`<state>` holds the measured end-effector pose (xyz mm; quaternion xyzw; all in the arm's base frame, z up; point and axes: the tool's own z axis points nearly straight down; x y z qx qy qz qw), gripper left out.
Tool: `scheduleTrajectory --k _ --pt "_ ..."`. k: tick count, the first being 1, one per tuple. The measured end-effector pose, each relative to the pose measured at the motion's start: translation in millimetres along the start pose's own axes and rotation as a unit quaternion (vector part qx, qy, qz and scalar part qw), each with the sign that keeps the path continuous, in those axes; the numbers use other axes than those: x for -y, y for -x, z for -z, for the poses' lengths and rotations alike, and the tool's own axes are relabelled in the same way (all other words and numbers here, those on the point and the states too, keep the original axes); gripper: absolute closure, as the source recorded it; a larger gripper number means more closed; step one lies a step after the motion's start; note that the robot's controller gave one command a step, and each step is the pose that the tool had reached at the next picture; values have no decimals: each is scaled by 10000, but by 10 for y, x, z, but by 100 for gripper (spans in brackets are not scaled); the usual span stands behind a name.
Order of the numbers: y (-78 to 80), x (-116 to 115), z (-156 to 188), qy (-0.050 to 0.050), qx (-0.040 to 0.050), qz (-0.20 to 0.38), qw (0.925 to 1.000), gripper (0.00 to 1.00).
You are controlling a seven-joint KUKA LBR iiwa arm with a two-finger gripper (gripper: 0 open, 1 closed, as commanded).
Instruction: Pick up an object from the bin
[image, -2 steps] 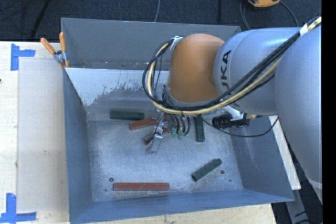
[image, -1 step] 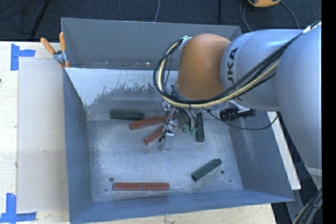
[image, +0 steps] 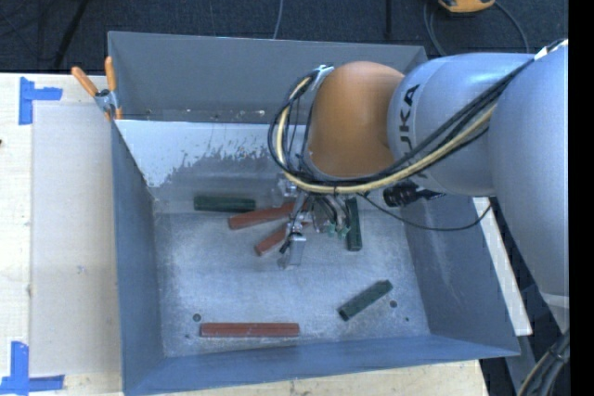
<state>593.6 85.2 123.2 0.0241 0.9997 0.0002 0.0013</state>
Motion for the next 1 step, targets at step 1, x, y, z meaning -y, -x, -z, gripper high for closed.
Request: scheduleTrajectory --k 1 --pt "281 175 -435 30 3 -263 9997 100"
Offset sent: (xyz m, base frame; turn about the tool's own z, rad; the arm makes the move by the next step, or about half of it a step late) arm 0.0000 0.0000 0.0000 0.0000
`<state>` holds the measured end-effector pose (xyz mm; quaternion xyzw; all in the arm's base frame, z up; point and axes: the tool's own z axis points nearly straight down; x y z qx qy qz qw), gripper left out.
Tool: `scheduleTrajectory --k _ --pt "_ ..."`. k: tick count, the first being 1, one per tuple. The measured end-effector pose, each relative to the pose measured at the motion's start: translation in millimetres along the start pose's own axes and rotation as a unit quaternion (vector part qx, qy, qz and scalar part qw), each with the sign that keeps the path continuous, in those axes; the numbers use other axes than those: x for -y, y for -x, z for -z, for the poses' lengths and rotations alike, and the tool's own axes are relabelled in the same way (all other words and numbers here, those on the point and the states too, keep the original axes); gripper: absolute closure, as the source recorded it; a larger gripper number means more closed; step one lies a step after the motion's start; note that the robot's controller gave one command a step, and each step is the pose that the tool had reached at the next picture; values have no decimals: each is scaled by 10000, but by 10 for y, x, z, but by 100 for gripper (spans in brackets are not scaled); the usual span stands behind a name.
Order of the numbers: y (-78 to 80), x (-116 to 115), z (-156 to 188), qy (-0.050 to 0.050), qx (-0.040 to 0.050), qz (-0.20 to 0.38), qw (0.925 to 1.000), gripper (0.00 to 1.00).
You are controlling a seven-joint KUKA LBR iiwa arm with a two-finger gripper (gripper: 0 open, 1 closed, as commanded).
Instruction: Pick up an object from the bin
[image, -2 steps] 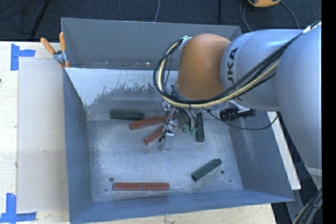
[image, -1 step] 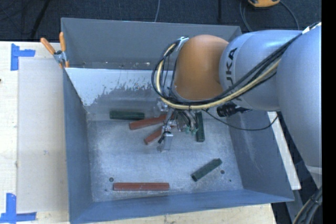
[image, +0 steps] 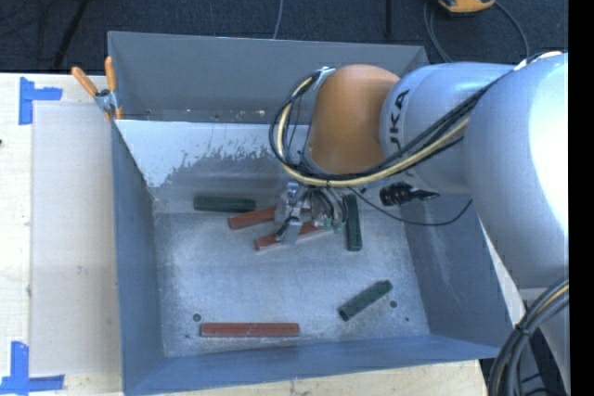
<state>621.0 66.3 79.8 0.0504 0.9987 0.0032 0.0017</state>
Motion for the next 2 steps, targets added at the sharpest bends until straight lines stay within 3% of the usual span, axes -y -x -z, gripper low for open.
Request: scheduleTrajectory --k 1,2 --pt "-22 30 -77 -24 11 -8 10000 0" --pt "1 29 -49 -15 49 -20 10000 100"
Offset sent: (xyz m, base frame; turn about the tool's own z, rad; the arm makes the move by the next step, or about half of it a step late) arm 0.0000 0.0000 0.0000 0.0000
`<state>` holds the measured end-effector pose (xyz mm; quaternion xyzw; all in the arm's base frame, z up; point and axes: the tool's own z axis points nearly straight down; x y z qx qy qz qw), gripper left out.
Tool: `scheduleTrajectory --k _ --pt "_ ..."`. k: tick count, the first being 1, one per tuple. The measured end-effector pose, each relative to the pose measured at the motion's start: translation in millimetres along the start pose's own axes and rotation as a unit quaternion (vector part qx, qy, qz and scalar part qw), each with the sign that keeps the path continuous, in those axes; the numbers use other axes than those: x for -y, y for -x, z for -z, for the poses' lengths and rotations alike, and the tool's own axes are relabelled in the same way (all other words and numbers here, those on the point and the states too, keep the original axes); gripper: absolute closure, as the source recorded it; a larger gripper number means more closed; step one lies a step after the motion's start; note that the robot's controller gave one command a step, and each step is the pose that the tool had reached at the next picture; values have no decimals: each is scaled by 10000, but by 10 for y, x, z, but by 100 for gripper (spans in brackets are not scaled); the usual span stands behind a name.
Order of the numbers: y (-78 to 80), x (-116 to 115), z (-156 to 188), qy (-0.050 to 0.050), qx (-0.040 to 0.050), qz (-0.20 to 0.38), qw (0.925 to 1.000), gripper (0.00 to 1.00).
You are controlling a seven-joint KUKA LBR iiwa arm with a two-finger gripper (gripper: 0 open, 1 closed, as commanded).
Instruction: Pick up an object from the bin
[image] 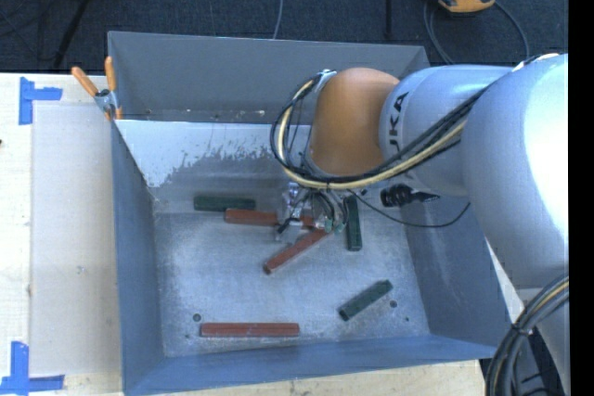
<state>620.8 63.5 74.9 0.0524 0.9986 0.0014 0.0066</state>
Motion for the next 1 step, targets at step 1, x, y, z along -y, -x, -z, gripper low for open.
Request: scheduleTrajectory --k 1 --pt "-33 10 -41 -12 -55 -4 10000 0"
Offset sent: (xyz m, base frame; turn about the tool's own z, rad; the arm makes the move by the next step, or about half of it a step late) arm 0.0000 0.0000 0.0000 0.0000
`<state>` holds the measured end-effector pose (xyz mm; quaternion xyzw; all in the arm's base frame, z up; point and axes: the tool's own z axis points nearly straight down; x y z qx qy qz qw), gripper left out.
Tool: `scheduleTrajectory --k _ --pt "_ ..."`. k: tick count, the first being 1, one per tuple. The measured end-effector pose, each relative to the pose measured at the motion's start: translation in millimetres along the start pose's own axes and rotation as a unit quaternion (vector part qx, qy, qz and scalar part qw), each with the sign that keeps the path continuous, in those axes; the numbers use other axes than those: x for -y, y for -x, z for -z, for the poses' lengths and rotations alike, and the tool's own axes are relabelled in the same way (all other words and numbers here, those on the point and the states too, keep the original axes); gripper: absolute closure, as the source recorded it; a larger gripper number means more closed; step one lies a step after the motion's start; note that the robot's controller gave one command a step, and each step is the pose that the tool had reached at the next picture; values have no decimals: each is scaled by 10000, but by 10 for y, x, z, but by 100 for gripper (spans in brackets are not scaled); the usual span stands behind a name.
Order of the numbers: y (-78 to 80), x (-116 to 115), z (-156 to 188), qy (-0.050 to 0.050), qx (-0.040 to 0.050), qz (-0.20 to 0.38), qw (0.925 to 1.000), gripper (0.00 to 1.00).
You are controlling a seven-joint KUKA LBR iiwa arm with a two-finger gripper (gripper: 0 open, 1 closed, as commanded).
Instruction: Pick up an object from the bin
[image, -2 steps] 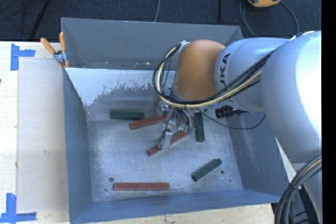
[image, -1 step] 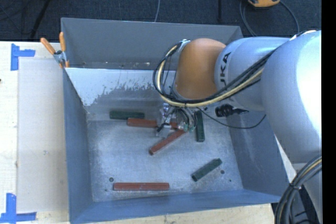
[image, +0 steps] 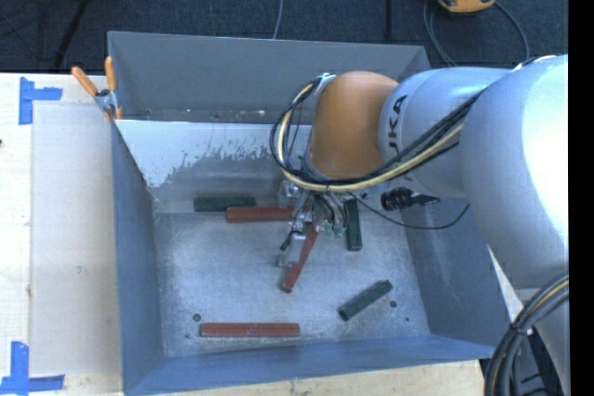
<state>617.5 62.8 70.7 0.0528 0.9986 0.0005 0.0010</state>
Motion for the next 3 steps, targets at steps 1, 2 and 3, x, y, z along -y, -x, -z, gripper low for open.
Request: scheduleTrajectory --k 1,2,3 --pt "8 -1 13 3 14 -3 10000 100" --pt "8 -1 13 3 14 -5 10000 100" --pt "-38 -89 1577 1 18 -193 9998 100"
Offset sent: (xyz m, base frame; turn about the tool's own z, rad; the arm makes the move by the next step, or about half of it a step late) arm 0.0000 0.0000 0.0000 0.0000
